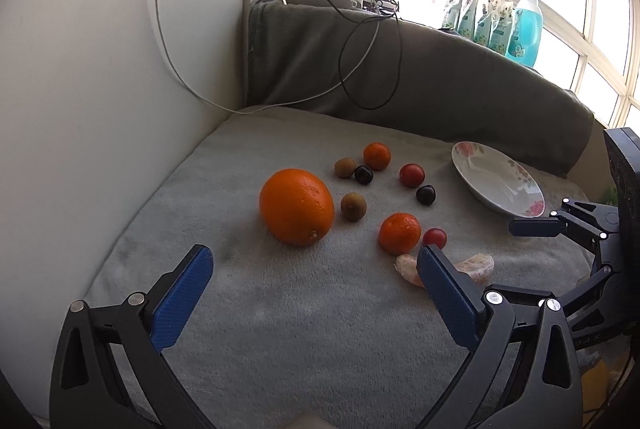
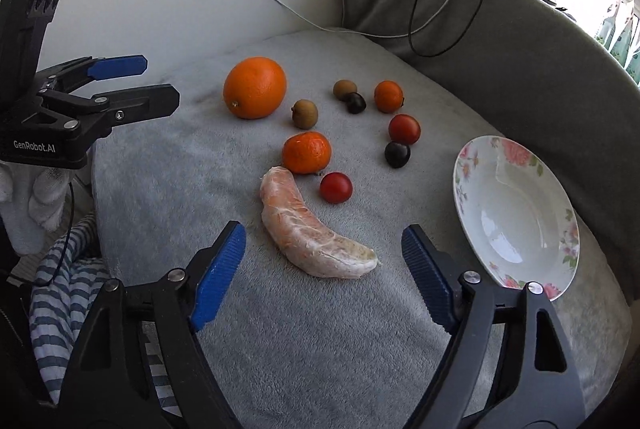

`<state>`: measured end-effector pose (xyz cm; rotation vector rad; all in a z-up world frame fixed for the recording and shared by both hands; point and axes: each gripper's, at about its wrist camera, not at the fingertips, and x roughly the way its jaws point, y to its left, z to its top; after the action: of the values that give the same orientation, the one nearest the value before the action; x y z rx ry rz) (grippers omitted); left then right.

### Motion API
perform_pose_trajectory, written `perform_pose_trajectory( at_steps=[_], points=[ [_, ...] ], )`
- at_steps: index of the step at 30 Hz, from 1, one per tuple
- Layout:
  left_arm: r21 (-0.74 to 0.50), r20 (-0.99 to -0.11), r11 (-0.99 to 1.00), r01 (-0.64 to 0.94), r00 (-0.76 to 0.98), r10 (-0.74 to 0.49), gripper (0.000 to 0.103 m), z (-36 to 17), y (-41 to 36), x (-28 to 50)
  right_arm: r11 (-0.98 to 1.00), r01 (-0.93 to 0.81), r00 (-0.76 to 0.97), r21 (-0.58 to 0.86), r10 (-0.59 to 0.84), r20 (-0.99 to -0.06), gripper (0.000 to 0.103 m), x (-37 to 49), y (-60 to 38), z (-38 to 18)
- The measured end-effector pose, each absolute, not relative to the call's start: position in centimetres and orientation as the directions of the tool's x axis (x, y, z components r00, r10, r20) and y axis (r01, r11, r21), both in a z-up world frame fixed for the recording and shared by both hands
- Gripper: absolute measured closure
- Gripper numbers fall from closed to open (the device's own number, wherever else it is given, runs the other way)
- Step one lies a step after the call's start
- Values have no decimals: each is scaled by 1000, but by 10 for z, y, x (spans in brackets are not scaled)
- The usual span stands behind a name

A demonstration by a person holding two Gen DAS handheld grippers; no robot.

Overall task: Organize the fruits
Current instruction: 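Move the right gripper to the peeled pomelo segment and close on it, then lift the pomelo segment with the right gripper and release it onto the plate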

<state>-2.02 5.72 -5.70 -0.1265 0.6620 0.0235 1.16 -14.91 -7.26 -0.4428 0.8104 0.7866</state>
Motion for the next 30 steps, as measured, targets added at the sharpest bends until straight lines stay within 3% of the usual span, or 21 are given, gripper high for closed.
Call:
perform_pose_trajectory(
  at_steps=[17, 21, 23, 30],
  points=[
    [-162, -647, 984, -79, 761, -46, 7, -73, 72, -25, 533, -846, 260, -24, 372, -891, 39, 45, -106, -111],
    [-164, -650, 983, -78, 758, -48, 7, -75, 72, -26, 537, -844, 250, -7, 382, -890, 42, 49, -107, -112],
    [-163, -652, 984, -75, 757, -51, 7, -75, 70, -26, 536, -844, 238, 12, 395, -888, 51, 48, -109, -110],
    [-157, -652, 985, -66, 756, -53, 7, -74, 66, -26, 549, -836, 249, 18, 409, -878, 59, 43, -113, -105]
  ],
)
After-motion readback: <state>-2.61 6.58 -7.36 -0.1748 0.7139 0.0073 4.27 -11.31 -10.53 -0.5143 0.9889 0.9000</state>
